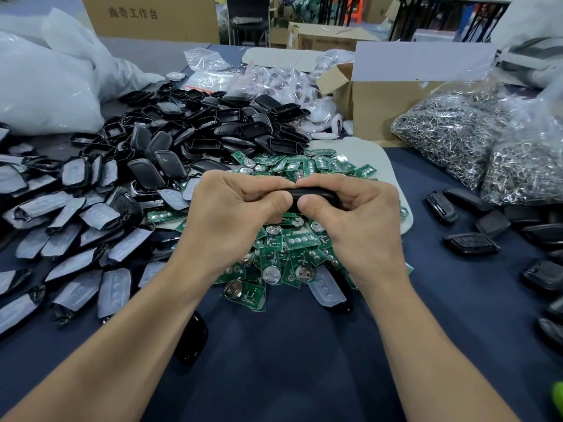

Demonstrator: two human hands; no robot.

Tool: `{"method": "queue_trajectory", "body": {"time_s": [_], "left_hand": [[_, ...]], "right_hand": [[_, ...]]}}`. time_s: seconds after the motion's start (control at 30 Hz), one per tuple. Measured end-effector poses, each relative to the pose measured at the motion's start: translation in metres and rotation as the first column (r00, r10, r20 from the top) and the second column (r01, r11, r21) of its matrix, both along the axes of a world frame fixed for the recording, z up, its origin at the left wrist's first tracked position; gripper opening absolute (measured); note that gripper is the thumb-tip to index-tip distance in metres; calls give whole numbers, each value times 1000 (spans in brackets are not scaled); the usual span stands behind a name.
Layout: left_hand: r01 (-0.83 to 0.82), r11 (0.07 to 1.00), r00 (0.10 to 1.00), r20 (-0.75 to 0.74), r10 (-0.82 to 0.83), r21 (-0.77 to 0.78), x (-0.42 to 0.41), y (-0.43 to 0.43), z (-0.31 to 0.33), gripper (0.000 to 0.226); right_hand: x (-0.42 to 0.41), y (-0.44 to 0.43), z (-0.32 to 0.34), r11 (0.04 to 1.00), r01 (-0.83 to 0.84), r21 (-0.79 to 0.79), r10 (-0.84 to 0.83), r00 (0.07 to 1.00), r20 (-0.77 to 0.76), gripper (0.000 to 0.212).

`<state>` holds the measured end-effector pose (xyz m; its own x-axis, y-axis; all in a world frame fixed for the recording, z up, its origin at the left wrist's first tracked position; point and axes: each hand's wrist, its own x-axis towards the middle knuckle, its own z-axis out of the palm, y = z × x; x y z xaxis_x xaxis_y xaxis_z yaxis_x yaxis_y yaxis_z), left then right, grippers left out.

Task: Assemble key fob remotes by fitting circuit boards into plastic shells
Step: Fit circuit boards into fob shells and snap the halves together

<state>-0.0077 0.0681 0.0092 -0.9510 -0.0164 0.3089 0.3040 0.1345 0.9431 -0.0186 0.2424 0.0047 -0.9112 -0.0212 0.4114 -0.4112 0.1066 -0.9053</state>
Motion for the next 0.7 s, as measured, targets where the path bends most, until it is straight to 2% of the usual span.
{"method": "queue_trajectory", "body": {"time_s": [0.33, 0.43, 0.57, 0.7], "left_hand": [[34, 998, 996, 76, -39, 61, -4, 0, -2, 24], [-23, 999, 995, 94, 19, 43, -6, 0, -4, 24], [-97, 994, 995, 34, 99, -41, -7, -4, -5, 29], [-88, 980, 996, -1, 89, -178, -6, -5, -6, 29]], "right_hand": [[0, 1, 1, 994, 18, 112, -20, 1000, 13, 17], [-2, 4, 0, 995, 27, 95, -34, 997, 68, 25], [-4, 7, -2, 992, 72, 101, -78, 995, 55, 31], [-3, 5, -4, 985, 137, 104, -136, 991, -20, 32]]}}
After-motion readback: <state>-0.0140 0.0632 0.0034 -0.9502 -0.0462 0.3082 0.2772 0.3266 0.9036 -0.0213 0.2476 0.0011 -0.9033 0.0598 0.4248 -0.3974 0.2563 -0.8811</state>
